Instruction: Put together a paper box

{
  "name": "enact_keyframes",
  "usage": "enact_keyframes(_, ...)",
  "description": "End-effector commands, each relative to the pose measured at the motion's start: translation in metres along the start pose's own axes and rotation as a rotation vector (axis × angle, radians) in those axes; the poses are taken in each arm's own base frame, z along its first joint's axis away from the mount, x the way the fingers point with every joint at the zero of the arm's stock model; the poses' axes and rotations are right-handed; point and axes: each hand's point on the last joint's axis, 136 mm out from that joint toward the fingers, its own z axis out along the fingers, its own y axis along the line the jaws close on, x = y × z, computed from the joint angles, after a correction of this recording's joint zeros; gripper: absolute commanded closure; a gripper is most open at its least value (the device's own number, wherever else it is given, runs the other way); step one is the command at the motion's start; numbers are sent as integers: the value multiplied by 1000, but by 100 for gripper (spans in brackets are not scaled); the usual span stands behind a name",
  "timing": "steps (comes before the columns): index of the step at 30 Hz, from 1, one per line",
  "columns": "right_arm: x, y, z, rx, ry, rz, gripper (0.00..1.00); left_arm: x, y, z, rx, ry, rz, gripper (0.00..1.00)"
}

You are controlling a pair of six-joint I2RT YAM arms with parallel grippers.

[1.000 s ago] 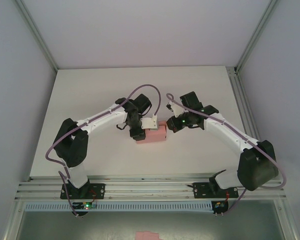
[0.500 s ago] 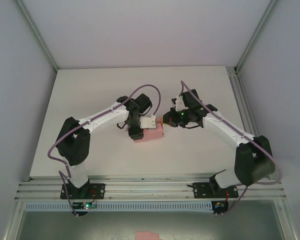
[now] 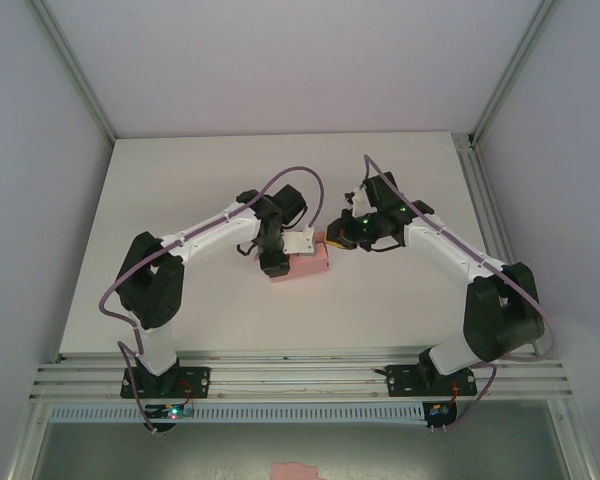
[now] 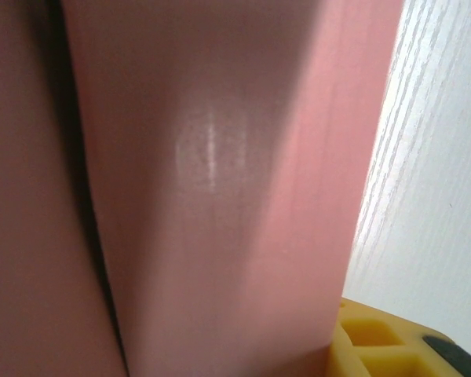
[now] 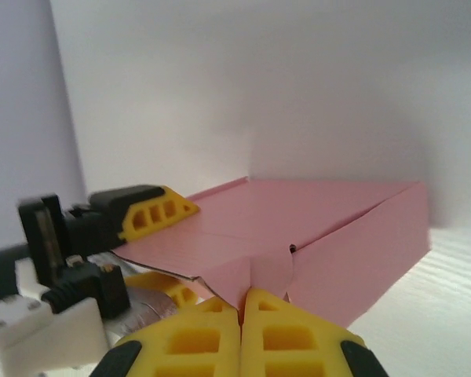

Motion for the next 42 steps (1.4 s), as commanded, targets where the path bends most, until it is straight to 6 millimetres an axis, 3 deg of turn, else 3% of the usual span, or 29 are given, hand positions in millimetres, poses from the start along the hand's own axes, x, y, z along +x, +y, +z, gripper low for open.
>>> enact_keyframes(1, 29, -11, 4, 96, 97, -315, 100, -17, 0, 14, 19, -33, 34, 59)
enact_keyframes(7, 39, -44, 20, 299, 58, -514, 100, -18, 5, 10, 22, -46, 2, 59)
enact_keyframes(19, 46, -43, 45, 240, -173, -582, 100, -30, 9, 5, 63, -145, -57, 57)
enact_keyframes(23, 58, -45, 49, 237, -169, -645, 100, -31, 13, 3, 73, -166, -82, 57)
enact_keyframes(31, 88, -67, 55, 257, -132, -687, 100, -28, 16, 4, 77, -161, -104, 57)
enact_keyframes(37, 88, -52, 54, 152, -239, -749, 100, -28, 17, 7, 77, -157, -118, 57)
enact_keyframes(42, 70, -23, 48, 84, -231, -599, 100, -28, 17, 7, 87, -150, -113, 58)
